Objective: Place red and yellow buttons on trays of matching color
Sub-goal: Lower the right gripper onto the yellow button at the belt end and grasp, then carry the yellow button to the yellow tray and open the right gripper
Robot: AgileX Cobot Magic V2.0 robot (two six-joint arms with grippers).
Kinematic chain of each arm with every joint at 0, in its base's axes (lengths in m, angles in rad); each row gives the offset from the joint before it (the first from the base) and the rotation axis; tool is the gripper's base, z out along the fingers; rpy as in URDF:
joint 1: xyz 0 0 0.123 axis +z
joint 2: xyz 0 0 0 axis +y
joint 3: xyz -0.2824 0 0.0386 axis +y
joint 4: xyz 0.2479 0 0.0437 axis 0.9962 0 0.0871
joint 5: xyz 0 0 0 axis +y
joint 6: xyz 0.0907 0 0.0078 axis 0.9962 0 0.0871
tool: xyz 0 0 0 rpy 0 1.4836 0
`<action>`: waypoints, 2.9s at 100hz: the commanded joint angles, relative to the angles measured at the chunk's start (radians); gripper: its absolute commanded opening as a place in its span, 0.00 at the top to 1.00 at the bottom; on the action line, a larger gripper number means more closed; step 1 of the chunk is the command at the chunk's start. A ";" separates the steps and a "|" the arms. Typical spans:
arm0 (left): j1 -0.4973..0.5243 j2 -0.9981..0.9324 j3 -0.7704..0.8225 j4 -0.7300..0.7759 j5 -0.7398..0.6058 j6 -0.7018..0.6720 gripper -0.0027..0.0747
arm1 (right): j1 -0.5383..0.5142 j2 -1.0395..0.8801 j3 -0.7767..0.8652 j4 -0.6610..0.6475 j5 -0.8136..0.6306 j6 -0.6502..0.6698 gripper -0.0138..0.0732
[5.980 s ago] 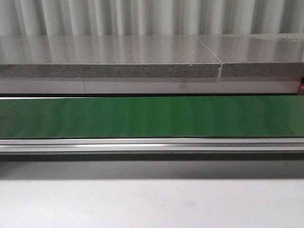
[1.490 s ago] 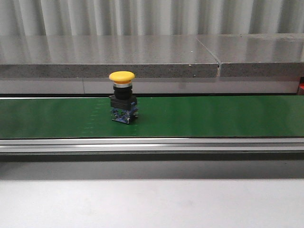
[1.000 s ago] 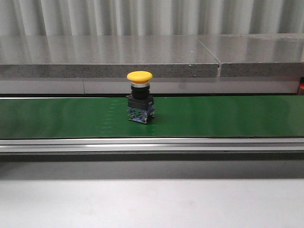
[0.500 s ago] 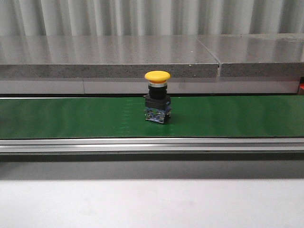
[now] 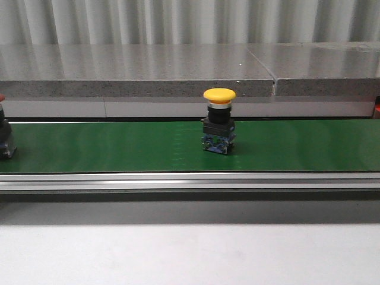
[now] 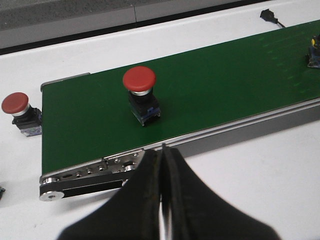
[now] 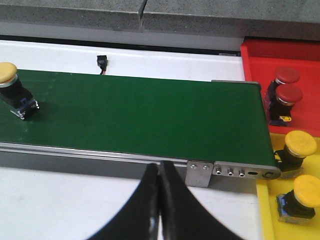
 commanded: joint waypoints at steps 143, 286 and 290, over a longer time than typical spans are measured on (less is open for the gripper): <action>-0.009 -0.006 -0.022 -0.019 -0.057 0.001 0.99 | 0.215 1.154 -0.832 0.088 0.406 -0.086 0.15; -0.009 -0.006 -0.022 -0.019 -0.057 0.001 0.99 | 0.124 1.195 -0.846 -0.056 0.241 0.065 0.73; -0.009 -0.006 -0.022 -0.019 -0.057 0.001 0.99 | 0.098 1.182 -0.846 -0.056 0.249 0.065 0.73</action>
